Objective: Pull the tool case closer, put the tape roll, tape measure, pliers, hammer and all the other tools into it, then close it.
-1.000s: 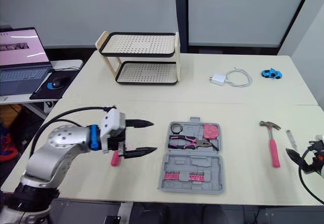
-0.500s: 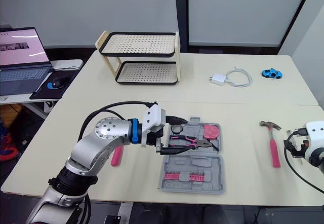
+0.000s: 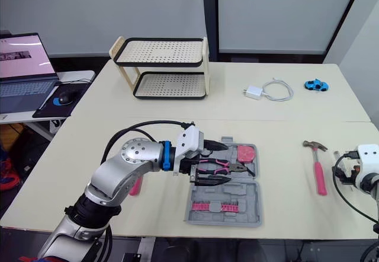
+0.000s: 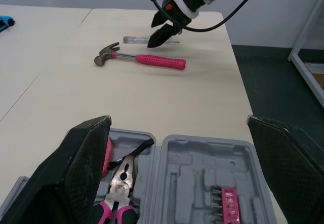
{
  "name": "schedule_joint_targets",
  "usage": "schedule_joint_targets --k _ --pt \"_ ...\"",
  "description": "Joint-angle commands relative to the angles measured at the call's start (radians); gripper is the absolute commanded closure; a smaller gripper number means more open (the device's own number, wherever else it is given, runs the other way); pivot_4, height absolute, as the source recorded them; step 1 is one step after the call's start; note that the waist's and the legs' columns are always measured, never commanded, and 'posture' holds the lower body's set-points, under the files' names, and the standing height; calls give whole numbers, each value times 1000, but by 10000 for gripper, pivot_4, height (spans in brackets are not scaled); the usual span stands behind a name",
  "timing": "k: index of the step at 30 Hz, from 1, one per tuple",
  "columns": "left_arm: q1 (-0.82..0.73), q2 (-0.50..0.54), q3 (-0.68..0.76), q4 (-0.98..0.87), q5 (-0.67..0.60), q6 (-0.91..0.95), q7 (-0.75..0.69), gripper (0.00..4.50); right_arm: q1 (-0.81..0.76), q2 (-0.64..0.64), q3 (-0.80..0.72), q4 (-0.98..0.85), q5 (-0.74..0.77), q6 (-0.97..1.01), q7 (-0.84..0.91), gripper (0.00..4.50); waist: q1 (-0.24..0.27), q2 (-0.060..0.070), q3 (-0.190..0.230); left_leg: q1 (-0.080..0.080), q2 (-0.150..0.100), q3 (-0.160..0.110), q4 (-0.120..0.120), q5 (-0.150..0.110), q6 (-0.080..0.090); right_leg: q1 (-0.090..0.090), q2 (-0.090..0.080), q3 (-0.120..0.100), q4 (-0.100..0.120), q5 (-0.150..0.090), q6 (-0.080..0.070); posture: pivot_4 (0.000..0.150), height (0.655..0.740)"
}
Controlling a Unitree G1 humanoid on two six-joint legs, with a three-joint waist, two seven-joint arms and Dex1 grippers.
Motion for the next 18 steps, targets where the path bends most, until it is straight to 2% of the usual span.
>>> schedule_joint_targets --k 1,6,18 --pt "-16 -18 4 -49 -31 -6 -7 316 -27 -16 -1 28 3 -32 2 84 -1 0 0 0 0 0 0 0 0 0 0 0 0 0 0 1500 7400" --pt "-21 -33 1 -45 -40 -4 -6 316 -48 -9 4 74 10 -50 8 84 -2 0 0 0 0 1 0 0 0 0 0 0 0 0 0 1500 7400" --pt "-26 -51 4 -27 -44 -22 -7 0 -90 0 12 163 22 -65 15 42796 -2 0 0 0 0 1 0 0 0 0 0 1 0 0 0 1500 7400"
